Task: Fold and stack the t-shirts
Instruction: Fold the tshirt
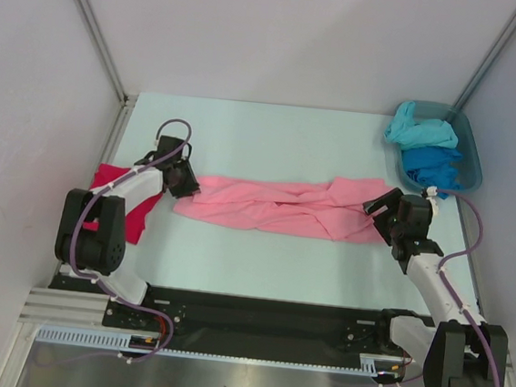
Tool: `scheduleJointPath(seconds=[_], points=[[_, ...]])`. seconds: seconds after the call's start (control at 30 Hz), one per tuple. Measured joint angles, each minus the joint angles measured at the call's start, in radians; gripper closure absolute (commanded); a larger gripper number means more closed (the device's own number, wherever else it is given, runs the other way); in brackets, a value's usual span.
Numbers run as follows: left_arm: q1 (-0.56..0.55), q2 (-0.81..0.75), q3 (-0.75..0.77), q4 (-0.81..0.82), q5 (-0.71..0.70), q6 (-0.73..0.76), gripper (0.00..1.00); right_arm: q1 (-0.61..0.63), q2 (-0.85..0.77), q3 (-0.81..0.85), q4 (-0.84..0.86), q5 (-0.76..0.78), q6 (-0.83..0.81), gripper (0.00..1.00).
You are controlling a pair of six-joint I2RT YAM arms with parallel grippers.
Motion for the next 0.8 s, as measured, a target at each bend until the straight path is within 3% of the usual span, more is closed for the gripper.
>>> scheduleJointPath(seconds=[0.23,0.47,0.8], points=[[-0.009,0.005,0.000,0.001,0.001,0.000,0.73,-0.009,0.000,0.000,0.001,-0.014,0.001,0.18],[-0.014,0.005,0.000,0.001,0.000,0.009,1.00,-0.012,-0.006,-0.005,0.009,-0.019,0.002,0.18],[-0.013,0.006,0.039,-0.035,-0.033,0.031,1.00,-0.042,-0.014,-0.011,0.014,-0.044,0.002,0.19]])
